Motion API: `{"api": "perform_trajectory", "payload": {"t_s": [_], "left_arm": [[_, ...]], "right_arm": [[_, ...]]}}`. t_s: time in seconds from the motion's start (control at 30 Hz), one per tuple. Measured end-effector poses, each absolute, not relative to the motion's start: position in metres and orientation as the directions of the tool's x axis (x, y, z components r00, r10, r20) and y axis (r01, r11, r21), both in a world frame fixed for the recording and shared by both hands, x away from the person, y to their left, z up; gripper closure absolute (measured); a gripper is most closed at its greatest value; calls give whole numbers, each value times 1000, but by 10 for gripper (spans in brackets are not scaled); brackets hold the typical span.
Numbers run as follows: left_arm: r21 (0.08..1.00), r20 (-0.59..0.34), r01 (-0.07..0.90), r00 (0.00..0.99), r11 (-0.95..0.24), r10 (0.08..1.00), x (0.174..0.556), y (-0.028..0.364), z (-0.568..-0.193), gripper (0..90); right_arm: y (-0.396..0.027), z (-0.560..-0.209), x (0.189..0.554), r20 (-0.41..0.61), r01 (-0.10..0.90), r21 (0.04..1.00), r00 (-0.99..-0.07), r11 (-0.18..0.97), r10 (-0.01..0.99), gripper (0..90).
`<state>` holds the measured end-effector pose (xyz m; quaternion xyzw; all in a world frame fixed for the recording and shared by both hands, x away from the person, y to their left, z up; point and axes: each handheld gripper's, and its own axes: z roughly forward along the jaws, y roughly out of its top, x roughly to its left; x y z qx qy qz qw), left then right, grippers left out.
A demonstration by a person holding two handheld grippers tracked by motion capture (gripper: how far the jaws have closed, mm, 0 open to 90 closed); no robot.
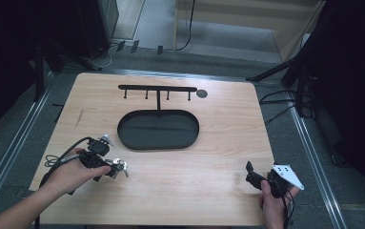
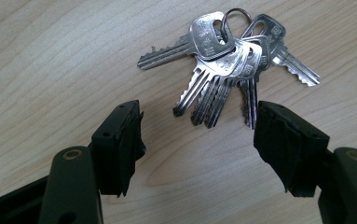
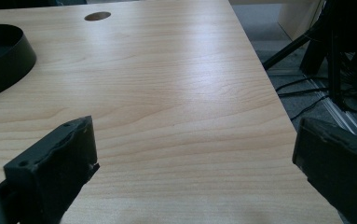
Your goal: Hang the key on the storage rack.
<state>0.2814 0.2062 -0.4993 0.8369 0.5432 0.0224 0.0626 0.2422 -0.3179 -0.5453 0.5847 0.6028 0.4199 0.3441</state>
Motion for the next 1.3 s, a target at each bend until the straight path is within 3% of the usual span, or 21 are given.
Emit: {"api": "perform_trajectory", "payload": {"t_s": [0.27, 0.4, 0.6, 0.67, 0.7, 0.73, 0.77, 0.83, 1.13, 1.3], "left_arm": [[120, 17, 892, 438, -436, 899, 286, 188, -503, 331], [98, -15, 888, 453, -450, 891, 290, 189, -508, 334], [80, 10, 889, 451, -451, 892, 290, 190, -510, 431], [72, 13, 892, 446, -445, 895, 290, 189, -509, 505], [63, 16, 877, 476, -476, 879, 288, 185, -508, 635], [63, 16, 877, 476, -476, 879, 288, 185, -508, 695], [59, 23, 867, 495, -495, 869, 287, 184, -508, 695], [54, 35, 833, 550, -551, 835, 285, 182, -506, 850], [27, 37, 798, 601, -602, 798, 287, 189, -482, 861], [55, 20, 793, 607, -607, 794, 289, 199, -462, 861]], "right_arm": [[-318, -545, 242, 78, 417, 908, -82, -37, 994, 0], [-318, -545, 242, 77, 416, 909, -82, -36, 994, 0], [-318, -545, 243, 84, 422, 906, -85, -40, 993, 0], [-318, -545, 243, 82, 423, 905, -85, -38, 993, 0], [-318, -545, 243, 80, 423, 905, -85, -37, 993, 0], [-318, -545, 243, 80, 423, 905, -85, -37, 993, 0], [-318, -545, 243, 82, 423, 905, -86, -38, 993, 0], [-319, -545, 243, 82, 423, 906, -88, -38, 993, 0], [-319, -545, 243, 87, 425, 904, -88, -42, 992, 0], [-319, -545, 243, 86, 424, 905, -88, -40, 992, 0]]}}
